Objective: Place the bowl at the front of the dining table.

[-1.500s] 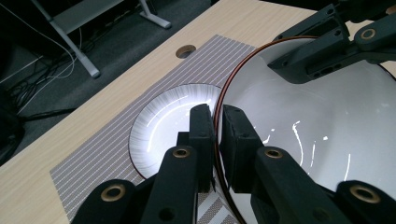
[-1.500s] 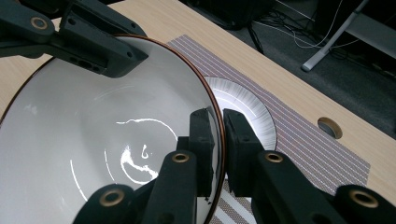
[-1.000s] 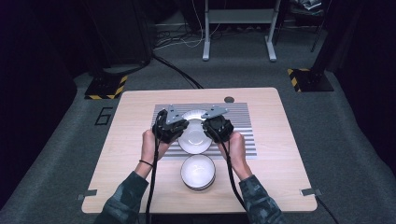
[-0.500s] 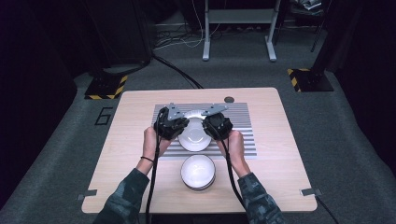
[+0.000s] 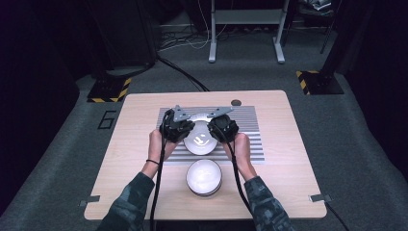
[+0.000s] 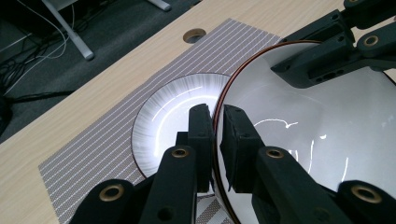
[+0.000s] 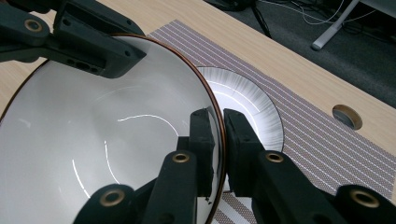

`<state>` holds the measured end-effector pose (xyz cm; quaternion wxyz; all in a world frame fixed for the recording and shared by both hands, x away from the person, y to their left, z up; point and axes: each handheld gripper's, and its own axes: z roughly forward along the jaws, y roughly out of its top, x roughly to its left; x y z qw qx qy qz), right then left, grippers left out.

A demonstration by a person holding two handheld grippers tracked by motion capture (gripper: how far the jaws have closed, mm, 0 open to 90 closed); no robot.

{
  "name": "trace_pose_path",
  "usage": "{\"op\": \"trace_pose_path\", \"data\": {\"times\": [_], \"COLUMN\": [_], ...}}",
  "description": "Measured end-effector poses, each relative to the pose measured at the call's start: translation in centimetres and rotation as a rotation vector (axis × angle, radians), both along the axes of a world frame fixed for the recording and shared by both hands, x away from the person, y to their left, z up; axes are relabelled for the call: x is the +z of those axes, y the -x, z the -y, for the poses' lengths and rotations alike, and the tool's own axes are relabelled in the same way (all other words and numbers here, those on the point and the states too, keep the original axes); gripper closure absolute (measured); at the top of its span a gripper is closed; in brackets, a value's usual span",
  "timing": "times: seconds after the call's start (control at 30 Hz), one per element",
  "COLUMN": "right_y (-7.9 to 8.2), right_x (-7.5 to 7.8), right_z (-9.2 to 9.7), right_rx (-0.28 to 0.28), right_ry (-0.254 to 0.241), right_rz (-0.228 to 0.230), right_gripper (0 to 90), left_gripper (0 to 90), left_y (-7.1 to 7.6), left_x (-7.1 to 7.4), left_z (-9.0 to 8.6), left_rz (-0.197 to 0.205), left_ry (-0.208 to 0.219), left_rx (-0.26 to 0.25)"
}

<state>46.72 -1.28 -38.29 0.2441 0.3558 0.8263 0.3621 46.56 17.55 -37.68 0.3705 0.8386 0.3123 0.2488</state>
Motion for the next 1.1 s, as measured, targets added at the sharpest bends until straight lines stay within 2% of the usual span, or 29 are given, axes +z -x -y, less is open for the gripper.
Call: {"op": "trace_pose_path", "data": {"times": [0.47, 0.67, 0.83, 1.1], "right_y": [-1.3, -2.1, -2.7, -3.9], "right_x": [-1.0, -1.5, -1.9, -2.5], "right_z": [-0.3, -0.4, -0.4, -0.4], "right_rx": [-0.024, -0.028, -0.043, -0.054], "right_ry": [0.000, 0.006, 0.003, 0.010], "right_rz": [-0.031, -0.029, -0.051, -0.057], "right_gripper": [82.7, 82.6, 82.5, 82.4], "left_gripper": [81.6, 81.4, 81.3, 81.1], "left_y": [-1.6, -2.3, -3.1, -4.2], "left_x": [-1.1, -1.5, -2.0, -2.6], "left_z": [0.1, 0.1, 0.3, 0.4], "left_rz": [-0.017, -0.025, -0.030, -0.041], "left_ry": [0.002, 0.004, -0.004, 0.004], "left_rx": [0.009, 0.015, 0.015, 0.023]}}
